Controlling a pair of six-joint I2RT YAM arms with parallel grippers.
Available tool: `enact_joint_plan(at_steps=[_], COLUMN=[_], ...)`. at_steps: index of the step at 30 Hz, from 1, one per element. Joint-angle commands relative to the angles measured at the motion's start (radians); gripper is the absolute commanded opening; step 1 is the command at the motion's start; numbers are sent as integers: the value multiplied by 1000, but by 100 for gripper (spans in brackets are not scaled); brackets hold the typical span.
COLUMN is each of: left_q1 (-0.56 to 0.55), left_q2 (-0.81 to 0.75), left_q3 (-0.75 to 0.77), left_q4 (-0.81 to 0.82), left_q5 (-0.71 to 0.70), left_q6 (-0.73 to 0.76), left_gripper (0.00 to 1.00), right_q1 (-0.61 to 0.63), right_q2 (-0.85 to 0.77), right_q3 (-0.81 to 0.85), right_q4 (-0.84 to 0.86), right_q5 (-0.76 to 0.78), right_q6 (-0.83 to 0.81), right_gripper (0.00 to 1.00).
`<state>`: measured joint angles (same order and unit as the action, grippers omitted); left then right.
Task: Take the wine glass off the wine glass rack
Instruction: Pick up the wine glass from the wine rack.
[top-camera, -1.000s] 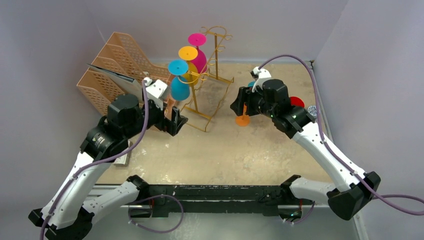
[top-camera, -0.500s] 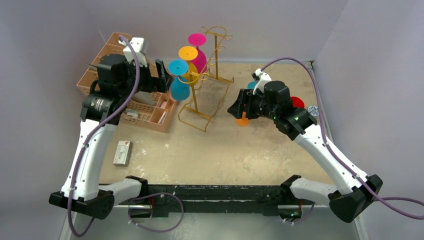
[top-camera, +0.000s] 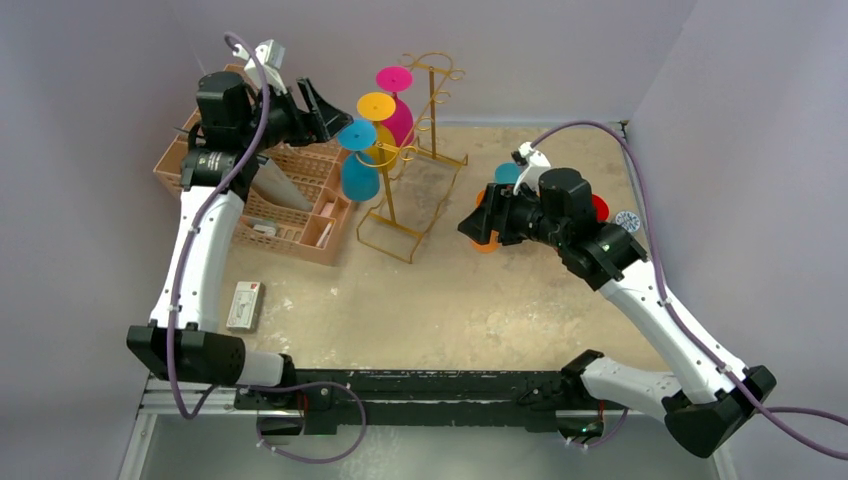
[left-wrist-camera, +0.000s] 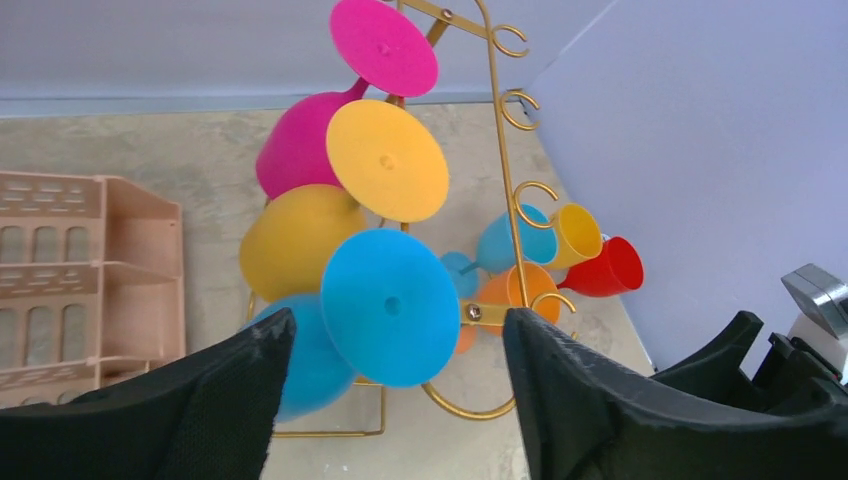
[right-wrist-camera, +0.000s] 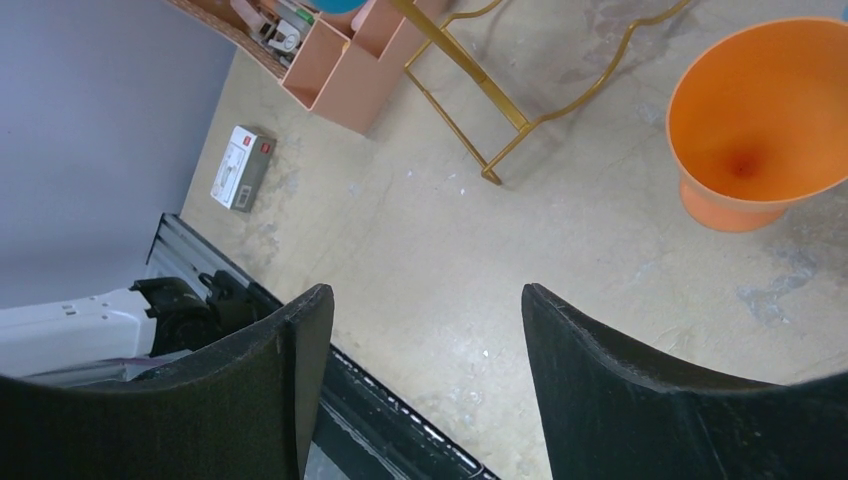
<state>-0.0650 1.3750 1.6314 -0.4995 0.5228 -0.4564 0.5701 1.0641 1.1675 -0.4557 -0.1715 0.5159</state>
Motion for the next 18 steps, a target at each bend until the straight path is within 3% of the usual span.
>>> enact_joint_plan(at_steps=[1,3,9,18], left_q1=[13,16,24,24], left_q2=[55,68,92,117], left_q3=[22,20,15,-18], left_q4=[108,109,98,118], left_q5=[108,103,90,171], left_q6=[-82,-80,-65,-65], left_gripper=[67,63,62,58], right_q1=[-1,-1,-1,-1], right_q2=[-18,-16,-23,-10], right_q3=[2,7,-4,-1], right_q4=[-33,-49,-52,-53], right_q5=[4,9,16,16], right_q6=[13,13,17,22], right_gripper=[72,72,72,72])
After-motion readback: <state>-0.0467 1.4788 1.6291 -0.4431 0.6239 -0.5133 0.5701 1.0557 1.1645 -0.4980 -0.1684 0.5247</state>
